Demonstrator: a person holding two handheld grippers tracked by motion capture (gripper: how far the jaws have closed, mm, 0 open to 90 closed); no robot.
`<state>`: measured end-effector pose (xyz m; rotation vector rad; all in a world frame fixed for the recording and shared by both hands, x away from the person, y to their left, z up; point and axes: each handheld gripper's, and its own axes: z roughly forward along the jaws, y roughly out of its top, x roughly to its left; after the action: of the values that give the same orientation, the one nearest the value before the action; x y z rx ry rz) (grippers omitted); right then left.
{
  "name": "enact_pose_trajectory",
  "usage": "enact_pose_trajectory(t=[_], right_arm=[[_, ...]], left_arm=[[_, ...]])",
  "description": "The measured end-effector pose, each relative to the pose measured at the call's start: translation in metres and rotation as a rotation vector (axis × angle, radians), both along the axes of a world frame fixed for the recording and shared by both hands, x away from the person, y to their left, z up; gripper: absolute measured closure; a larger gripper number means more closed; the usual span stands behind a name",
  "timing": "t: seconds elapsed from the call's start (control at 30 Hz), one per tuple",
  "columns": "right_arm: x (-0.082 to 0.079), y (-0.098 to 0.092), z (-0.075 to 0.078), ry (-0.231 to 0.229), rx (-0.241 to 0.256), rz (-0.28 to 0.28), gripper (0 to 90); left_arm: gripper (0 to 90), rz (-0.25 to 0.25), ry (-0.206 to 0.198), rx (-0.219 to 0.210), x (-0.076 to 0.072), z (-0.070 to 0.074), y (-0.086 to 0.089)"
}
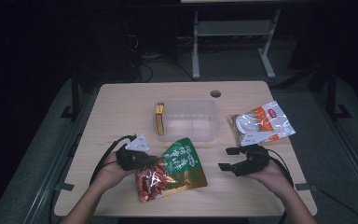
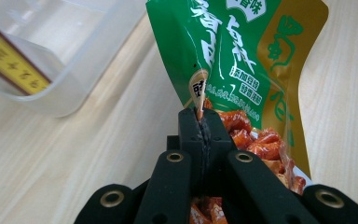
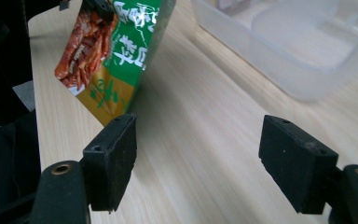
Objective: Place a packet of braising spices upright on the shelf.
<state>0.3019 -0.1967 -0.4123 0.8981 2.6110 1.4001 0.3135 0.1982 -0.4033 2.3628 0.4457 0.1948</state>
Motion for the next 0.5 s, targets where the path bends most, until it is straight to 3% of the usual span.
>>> enact_pose_trajectory(t=[0.17, 0.5], right_arm=[[0.008, 0.014, 0.009, -0.003, 0.033, 0.027, 28.5], [0.029, 0.058, 0.020, -0.010, 0.066, 0.136, 38.1]], left_arm=[[89.5, 0.023, -0.033, 0.002, 0.001, 0.008, 0.007], [89.4, 0.048, -0.054, -0.009, -0.001, 0.015, 0.014]])
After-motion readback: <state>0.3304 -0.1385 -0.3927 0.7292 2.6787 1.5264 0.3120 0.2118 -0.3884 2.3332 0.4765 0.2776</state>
